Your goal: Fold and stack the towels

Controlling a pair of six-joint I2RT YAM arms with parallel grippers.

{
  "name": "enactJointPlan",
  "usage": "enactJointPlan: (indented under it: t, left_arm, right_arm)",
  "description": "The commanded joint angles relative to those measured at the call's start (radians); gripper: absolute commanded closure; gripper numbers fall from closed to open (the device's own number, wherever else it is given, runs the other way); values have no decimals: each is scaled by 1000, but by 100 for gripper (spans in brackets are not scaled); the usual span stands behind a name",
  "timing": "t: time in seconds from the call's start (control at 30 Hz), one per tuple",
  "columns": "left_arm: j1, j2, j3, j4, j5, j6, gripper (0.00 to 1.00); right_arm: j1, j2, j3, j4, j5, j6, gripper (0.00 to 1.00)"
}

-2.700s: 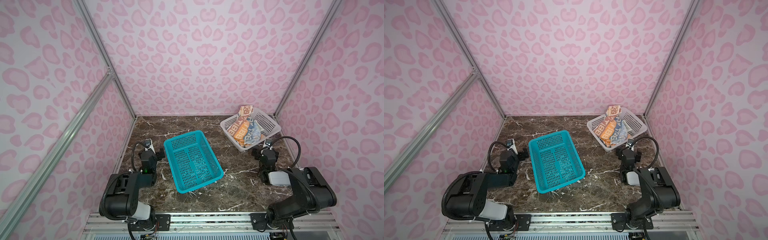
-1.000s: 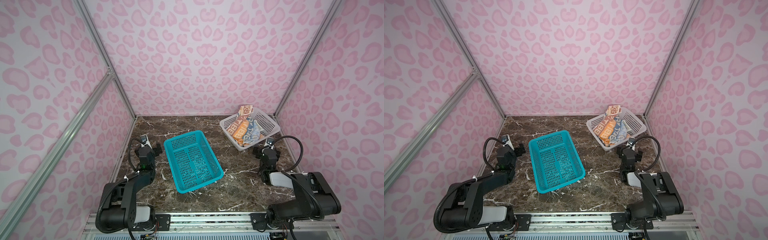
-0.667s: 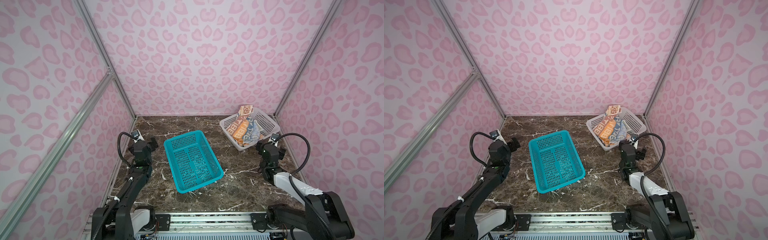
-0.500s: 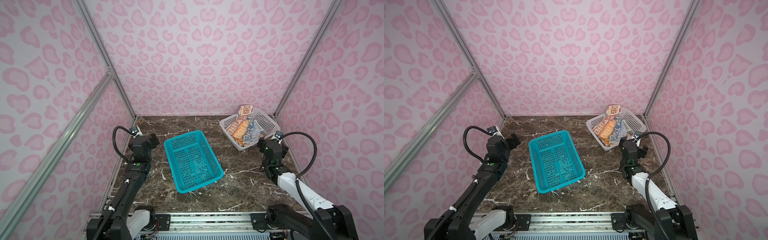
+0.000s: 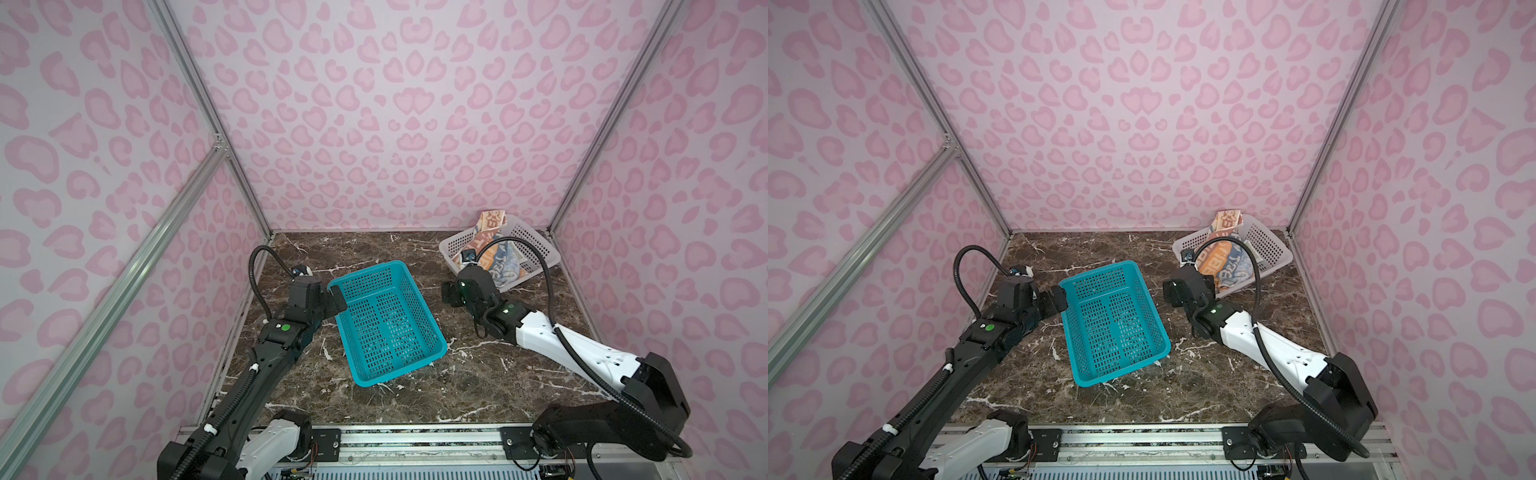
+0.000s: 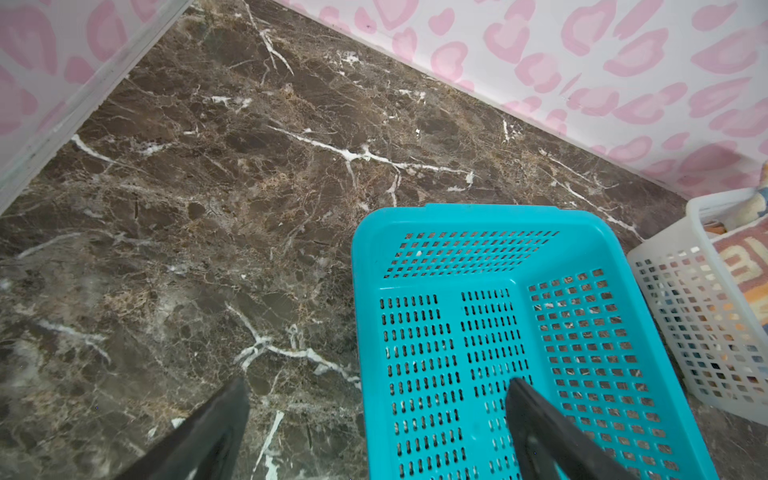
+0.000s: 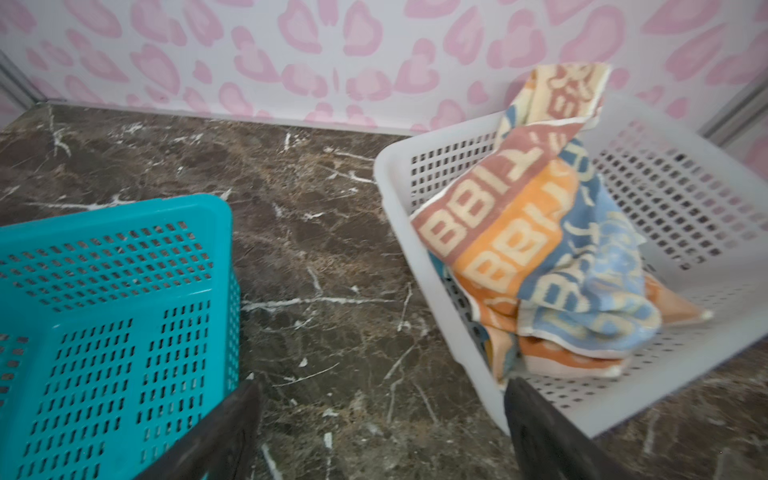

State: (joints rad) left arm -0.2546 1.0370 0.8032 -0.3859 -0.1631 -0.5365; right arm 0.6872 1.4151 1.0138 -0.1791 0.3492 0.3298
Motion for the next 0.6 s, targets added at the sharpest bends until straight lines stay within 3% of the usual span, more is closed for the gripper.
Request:
enactJointPlan:
  t: [0.0,0.2,0.57]
  left_arm:
    - [-1,20,-7,-37,72,-43,3]
    - [-1,77,2,-62,145,-45,3]
    - [-1,110,19,-124,227,-42,3]
  right_arm:
    - [34,78,66,-113,-107,29,10]
    - [68,240,159,-154,-228,20,22]
    - [64,449,327,-190,-281,-43,70]
